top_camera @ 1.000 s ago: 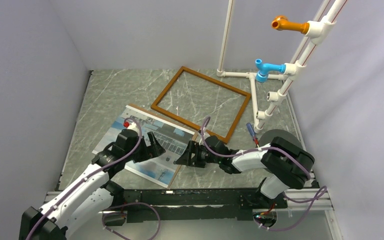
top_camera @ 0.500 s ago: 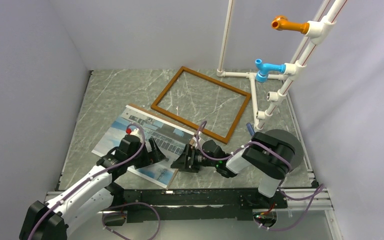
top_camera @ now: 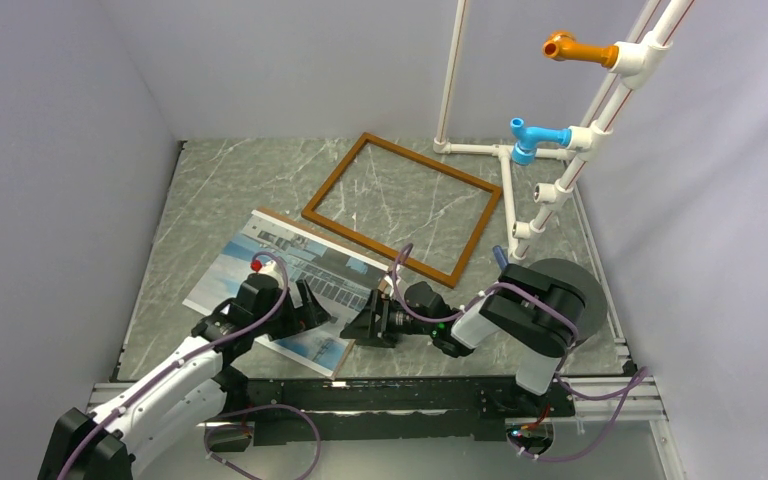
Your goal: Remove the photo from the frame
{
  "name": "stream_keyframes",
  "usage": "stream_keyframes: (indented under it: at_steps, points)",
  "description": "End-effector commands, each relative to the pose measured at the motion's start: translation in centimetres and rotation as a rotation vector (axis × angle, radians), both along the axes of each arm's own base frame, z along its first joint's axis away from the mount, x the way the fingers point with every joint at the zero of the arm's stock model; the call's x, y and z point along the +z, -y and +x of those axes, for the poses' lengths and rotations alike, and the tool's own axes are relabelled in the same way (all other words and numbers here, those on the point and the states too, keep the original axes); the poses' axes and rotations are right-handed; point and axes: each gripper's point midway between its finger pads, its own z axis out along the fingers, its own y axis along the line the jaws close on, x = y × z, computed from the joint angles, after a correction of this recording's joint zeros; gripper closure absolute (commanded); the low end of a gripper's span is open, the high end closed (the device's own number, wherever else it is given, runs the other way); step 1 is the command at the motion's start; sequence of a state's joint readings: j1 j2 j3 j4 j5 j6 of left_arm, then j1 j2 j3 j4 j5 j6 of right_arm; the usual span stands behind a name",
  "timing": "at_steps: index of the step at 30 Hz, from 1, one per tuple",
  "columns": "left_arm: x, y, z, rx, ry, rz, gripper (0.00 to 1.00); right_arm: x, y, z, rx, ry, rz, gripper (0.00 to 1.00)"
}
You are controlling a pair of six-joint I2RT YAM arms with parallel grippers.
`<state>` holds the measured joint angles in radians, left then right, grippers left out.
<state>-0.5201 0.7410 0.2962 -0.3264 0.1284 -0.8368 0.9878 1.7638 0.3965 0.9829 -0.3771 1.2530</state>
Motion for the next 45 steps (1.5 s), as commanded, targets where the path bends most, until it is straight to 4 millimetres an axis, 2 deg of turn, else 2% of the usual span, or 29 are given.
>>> stream_keyframes:
  at_steps: [1, 5, 9, 12, 15, 17, 20, 23, 32, 37, 39, 45]
  points:
    - [2.3, 0.6, 0.8, -0.031, 0.063, -0.025, 0.01, 3.0, -1.3, 0.6, 0.016, 0.071, 0.085, 0.27]
    - [2.9, 0.7, 0.8, -0.033, 0.075, -0.033, 0.01, 3.8, -1.7, 1.0, 0.018, 0.105, 0.084, 0.27]
    - [3.3, 0.6, 0.6, -0.043, 0.080, -0.029, 0.01, 3.1, -0.7, 1.9, -0.007, 0.166, -0.032, 0.26]
    - [3.8, 0.4, 0.5, -0.043, 0.091, -0.027, 0.01, 1.6, 1.9, 4.5, -0.074, 0.283, -0.281, 0.24]
    - [4.1, 0.2, 0.4, -0.034, 0.097, -0.026, 0.01, 1.6, 5.8, 7.6, -0.177, 0.395, -0.543, 0.19]
    - [4.0, 0.0, 0.3, -0.024, 0.092, -0.019, 0.01, 2.0, 7.8, 9.4, -0.221, 0.415, -0.635, 0.18]
    - [3.6, -0.2, 0.3, -0.010, 0.081, -0.012, 0.01, 2.8, 9.7, 11.5, -0.258, 0.387, -0.631, 0.18]
    - [3.4, -0.6, 0.4, 0.022, 0.069, -0.002, 0.01, 3.1, 10.3, 12.8, -0.285, 0.364, -0.614, 0.17]
    - [3.1, -1.4, 0.2, 0.046, 0.075, 0.020, 0.01, 2.9, 8.4, 14.7, -0.274, 0.348, -0.543, 0.19]
    - [3.0, -1.4, -0.1, 0.051, 0.057, 0.015, 0.01, 3.2, 7.2, 15.2, -0.252, 0.362, -0.512, 0.34]
    - [3.1, -1.6, -0.3, 0.070, 0.045, 0.011, 0.01, 3.4, 6.6, 15.0, -0.236, 0.359, -0.481, 0.36]
    - [3.0, -3.4, -2.4, 0.198, -0.064, 0.014, 0.01, 4.0, 3.3, 12.8, -0.155, 0.393, -0.364, 0.38]
